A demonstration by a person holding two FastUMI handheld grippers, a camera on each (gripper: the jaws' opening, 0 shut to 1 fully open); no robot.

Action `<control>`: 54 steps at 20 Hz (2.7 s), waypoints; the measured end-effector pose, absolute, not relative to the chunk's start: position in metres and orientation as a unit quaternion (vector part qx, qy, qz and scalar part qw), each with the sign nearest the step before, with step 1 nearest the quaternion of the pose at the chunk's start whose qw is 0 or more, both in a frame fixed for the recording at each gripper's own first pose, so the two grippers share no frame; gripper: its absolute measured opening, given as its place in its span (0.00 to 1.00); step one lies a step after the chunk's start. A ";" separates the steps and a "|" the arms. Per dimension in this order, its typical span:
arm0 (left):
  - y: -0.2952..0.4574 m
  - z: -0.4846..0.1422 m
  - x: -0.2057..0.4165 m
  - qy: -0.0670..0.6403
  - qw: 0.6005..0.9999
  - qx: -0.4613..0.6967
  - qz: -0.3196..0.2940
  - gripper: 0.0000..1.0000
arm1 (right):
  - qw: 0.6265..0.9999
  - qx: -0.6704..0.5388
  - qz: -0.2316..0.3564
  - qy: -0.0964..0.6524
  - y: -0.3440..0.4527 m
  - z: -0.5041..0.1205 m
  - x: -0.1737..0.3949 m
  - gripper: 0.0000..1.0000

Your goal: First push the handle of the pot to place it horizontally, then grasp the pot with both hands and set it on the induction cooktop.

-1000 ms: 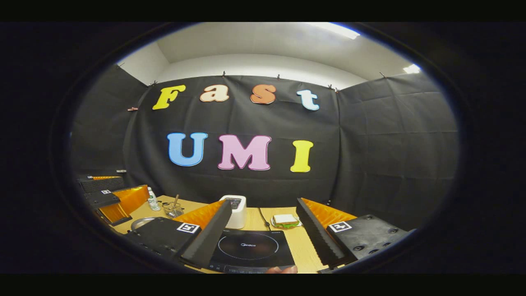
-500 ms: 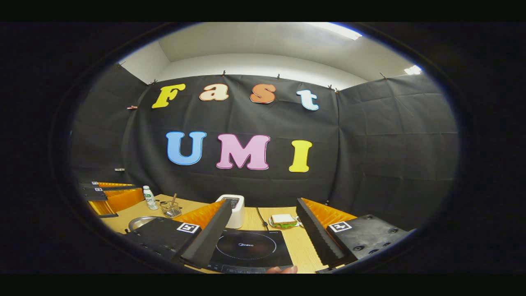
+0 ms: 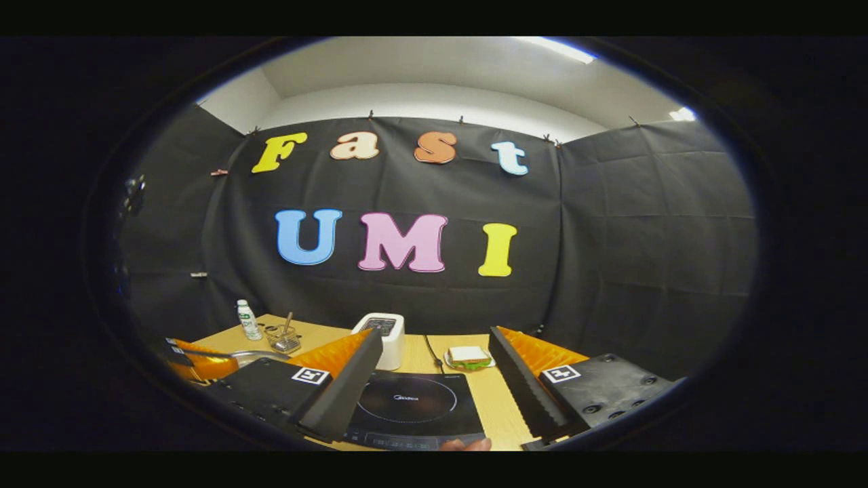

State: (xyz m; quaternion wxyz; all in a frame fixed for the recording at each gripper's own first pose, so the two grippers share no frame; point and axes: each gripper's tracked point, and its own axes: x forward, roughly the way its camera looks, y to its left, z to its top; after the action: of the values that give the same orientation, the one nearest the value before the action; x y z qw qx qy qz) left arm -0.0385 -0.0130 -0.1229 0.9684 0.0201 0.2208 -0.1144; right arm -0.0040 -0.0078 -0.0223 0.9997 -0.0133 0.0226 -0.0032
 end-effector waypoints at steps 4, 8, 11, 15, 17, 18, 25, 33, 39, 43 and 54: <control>0.005 -0.175 -0.069 0.302 0.942 0.035 -0.140 0.05 | 0.999 -0.008 -0.001 0.036 -0.007 -0.031 -0.005 0.96; 0.026 -0.213 -0.090 0.380 0.910 0.006 -0.167 0.05 | 0.999 -0.010 0.001 0.041 -0.006 -0.035 -0.006 0.96; 0.048 -0.246 -0.103 0.451 0.876 -0.015 -0.170 0.05 | 0.999 -0.011 0.003 0.046 -0.005 -0.039 -0.007 0.96; 0.089 -0.279 -0.111 0.523 0.836 -0.029 -0.164 0.05 | 0.999 -0.014 0.003 0.049 -0.007 -0.040 -0.009 0.98; 0.110 -0.291 -0.103 0.537 0.829 -0.031 -0.151 0.05 | 0.999 -0.015 0.002 0.051 -0.008 -0.042 -0.009 0.96; 0.120 -0.295 -0.099 0.540 0.828 -0.033 -0.144 0.05 | 0.999 -0.016 0.002 0.052 -0.009 -0.042 -0.009 0.96; 0.149 -0.320 -0.076 0.578 0.805 -0.054 -0.124 0.05 | 0.998 -0.018 -0.003 0.052 -0.012 -0.043 -0.010 0.96; 0.148 -0.337 -0.065 0.593 0.791 -0.072 -0.130 0.05 | 0.998 -0.013 -0.013 0.055 -0.016 -0.044 -0.003 0.98; 0.178 -0.336 -0.057 0.592 0.796 -0.058 -0.113 0.05 | 0.998 -0.016 -0.010 0.063 -0.010 -0.051 0.005 0.98; 0.203 -0.340 -0.049 0.597 0.794 -0.079 -0.083 0.03 | 0.998 -0.017 -0.011 0.067 -0.006 -0.055 0.012 0.98; 0.284 -0.358 -0.015 0.596 0.799 -0.080 0.024 0.05 | 0.996 -0.026 -0.016 0.081 -0.002 -0.065 0.030 0.98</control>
State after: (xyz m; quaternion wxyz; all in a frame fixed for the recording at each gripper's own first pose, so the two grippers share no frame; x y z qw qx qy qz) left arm -0.0147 0.2836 -0.3578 0.7988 -0.0801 0.5957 0.0239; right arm 0.0301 -0.0021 -0.0648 0.9962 -0.0265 0.0813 -0.0156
